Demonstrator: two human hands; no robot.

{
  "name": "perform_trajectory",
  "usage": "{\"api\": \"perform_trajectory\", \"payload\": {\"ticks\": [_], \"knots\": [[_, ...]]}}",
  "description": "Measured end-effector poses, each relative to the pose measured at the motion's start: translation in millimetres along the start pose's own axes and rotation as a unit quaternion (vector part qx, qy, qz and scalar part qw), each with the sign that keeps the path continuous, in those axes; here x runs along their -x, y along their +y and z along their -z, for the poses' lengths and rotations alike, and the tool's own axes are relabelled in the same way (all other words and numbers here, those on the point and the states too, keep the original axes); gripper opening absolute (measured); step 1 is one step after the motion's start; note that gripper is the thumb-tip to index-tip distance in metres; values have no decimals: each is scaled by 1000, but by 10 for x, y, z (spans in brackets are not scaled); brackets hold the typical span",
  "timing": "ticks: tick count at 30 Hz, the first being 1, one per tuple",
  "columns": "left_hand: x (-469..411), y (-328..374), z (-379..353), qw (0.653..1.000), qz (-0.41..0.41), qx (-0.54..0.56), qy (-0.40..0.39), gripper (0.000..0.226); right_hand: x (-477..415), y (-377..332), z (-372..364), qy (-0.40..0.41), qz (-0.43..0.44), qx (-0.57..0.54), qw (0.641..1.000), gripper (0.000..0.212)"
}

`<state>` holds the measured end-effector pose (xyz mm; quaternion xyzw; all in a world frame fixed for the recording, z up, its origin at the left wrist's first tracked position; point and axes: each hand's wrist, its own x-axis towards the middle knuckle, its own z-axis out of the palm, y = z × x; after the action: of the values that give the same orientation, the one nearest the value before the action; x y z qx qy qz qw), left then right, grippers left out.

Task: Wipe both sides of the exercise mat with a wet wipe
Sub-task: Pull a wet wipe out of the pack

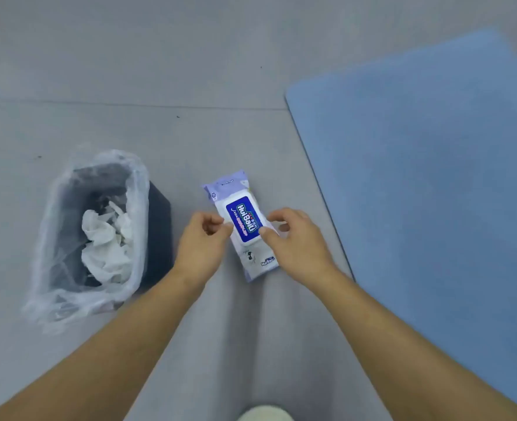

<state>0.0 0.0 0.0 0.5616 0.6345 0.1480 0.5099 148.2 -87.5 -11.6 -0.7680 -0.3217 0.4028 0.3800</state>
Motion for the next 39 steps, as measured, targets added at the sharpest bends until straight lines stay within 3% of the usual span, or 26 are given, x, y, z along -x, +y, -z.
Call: {"api": "perform_trajectory", "payload": {"ticks": [3, 7, 16, 24, 30, 39], "knots": [[-84, -96, -53, 997, 53, 45, 30, 31, -130, -30, -130, -27, 14, 28, 999, 41], [-87, -55, -86, 988, 95, 121, -14, 29, -193, -94, -183, -64, -5, 39, 997, 45], [61, 391, -139, 985, 54, 147, -76, 17, -68, -238, 176, -64, 31, 88, 994, 39], [644, 1178, -615, 968, -25, 153, -196, 12, 349, -423, 1372, 45, 58, 162, 984, 33], [1283, 1706, -1084, 947, -94, 97, -290, 8, 1069, -431, 2181, 125, 55, 220, 966, 35], [2518, 2463, -1793, 904, -192, 31, -380, 11, 2208, -398, 3053, 329, 29, 176, 927, 32]]}}
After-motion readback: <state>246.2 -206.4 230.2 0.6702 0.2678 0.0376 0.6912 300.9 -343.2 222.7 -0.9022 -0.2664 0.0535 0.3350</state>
